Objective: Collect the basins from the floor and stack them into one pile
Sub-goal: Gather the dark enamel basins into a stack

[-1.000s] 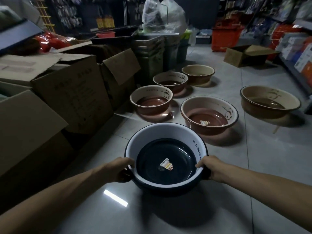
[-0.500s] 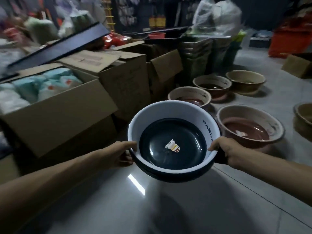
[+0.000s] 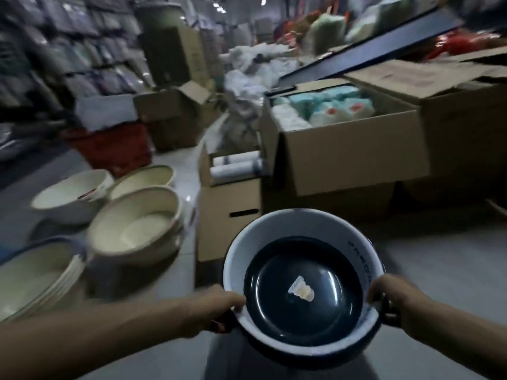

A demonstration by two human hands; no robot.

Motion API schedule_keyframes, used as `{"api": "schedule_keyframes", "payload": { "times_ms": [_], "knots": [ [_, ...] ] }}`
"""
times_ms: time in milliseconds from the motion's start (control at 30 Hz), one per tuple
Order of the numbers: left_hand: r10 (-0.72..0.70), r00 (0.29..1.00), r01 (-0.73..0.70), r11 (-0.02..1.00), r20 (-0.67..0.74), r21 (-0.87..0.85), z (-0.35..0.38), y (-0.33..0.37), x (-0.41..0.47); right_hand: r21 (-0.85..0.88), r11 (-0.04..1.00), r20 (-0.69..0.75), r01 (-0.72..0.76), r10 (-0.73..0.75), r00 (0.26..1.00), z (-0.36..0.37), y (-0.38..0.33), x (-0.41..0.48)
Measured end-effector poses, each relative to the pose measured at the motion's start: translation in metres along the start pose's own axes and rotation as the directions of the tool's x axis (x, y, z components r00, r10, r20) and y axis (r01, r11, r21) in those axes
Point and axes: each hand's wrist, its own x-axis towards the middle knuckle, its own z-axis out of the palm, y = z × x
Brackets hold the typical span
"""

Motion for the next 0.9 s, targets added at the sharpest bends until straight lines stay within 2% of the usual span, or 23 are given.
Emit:
{"api": "schedule_keyframes", "payload": {
  "times_ms": [133, 300, 467, 600, 733, 900],
  "knots": [
    [-0.052, 0.992, 0.035, 0.989, -0.115, -0.145, -0.064, -0.061, -0.003, -0.152, 0.988, 0.128, -0.031, 0.051, 0.99, 0.09, -0.002, 0.012],
    [-0.187, 0.947, 0.104, 0.948, -0.26, -0.302, -0.128, -0.143, -0.008, -0.33, 0.943, 0.249, -0.032, 0.12, 0.961, 0.199, 0.005, 0.017],
    [-0.229, 0.875, 0.049, 0.918, -0.426, -0.394, -0.181, -0.192, -0.014, -0.277, 0.959, 0.35, 0.059, 0.043, 0.936, 0.291, 0.009, 0.014],
    [-0.234, 0.827, 0.02, 0.921, -0.511, -0.389, -0.211, -0.214, -0.012, -0.216, 0.966, 0.414, 0.143, -0.042, 0.91, 0.336, 0.011, 0.021],
    [-0.212, 0.839, 0.054, 0.949, -0.501, -0.311, -0.22, -0.216, -0.005, -0.184, 0.964, 0.422, 0.191, -0.098, 0.901, 0.353, 0.016, 0.036],
    [-0.16, 0.862, 0.106, 0.985, -0.481, -0.137, -0.228, -0.219, 0.004, -0.228, 0.949, 0.473, 0.216, -0.086, 0.877, 0.347, 0.017, 0.046]
  ]
}}
